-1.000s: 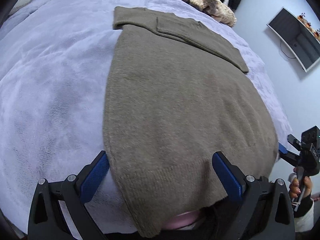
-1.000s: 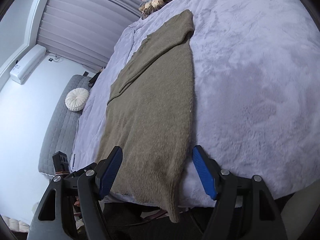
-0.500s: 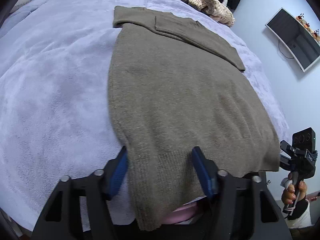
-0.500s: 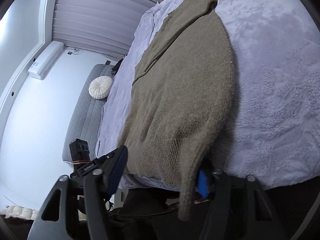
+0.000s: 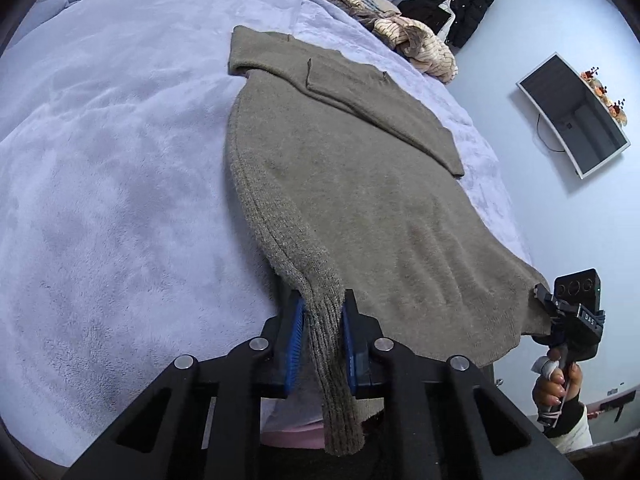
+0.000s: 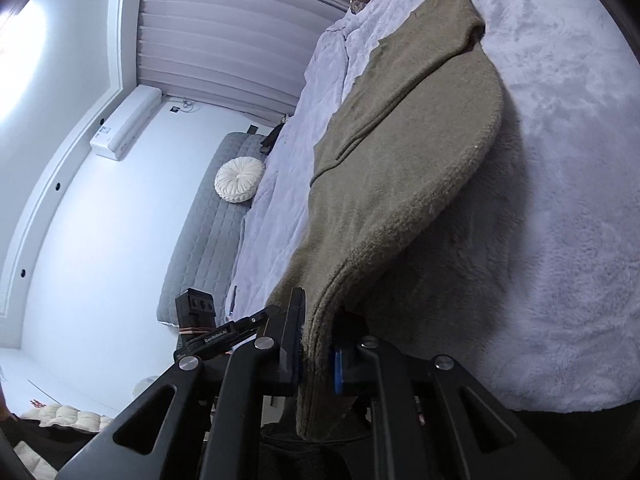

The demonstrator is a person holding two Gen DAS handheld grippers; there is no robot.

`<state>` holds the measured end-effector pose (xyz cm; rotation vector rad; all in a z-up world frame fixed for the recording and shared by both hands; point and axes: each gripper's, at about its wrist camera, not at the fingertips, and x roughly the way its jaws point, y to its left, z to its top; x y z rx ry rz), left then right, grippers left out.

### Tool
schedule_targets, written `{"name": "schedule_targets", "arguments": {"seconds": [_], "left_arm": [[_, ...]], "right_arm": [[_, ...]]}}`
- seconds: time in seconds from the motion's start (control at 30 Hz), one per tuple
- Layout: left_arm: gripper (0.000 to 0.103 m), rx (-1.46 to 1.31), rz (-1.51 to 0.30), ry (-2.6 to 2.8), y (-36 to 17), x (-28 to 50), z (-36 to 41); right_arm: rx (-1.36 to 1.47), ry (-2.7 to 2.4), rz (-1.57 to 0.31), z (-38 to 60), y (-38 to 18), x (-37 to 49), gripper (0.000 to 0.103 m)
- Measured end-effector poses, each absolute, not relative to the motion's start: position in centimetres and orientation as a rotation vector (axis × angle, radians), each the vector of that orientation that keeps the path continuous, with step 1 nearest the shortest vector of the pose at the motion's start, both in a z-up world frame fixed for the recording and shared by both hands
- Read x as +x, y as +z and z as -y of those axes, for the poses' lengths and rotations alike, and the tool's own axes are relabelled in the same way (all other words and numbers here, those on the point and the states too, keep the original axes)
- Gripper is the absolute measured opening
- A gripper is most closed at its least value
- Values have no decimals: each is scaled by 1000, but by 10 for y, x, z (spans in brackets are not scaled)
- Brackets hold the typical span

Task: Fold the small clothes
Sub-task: 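Lift the hem with both tools and carry it toward the collar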

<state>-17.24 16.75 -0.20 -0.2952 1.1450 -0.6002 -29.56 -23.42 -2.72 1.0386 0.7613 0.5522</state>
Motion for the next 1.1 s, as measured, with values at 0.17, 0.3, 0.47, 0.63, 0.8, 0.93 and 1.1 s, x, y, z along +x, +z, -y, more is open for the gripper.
{"name": "schedule_targets", "arguments": {"seconds": [0.17, 0.3, 0.47, 0.63, 0.8, 0.93, 1.1], "left_arm": [[19, -350, -1066, -635, 25, -152, -164], [19, -340, -998, -616, 51, -115, -153], [19, -328, -963, -580, 67, -58, -133], [19, -295, -1025, -576, 51, -37, -115], [19, -300, -1046, -571, 39, -39, -119], [19, -299, -1050, -571, 37, -45, -123], [19, -216, -1009, -590, 42, -77, -124]], "right_arm": [[1097, 608, -669, 240, -11, -277, 12], [1126, 642, -589, 254, 8, -251, 11], [1121, 635, -511, 281, 38, -200, 9], [906, 434, -757, 281, 39, -164, 52], [723, 377, -883, 273, 28, -187, 70], [979, 441, -940, 283, 3, -224, 70], [1084, 426, -948, 284, 0, -238, 75]]}}
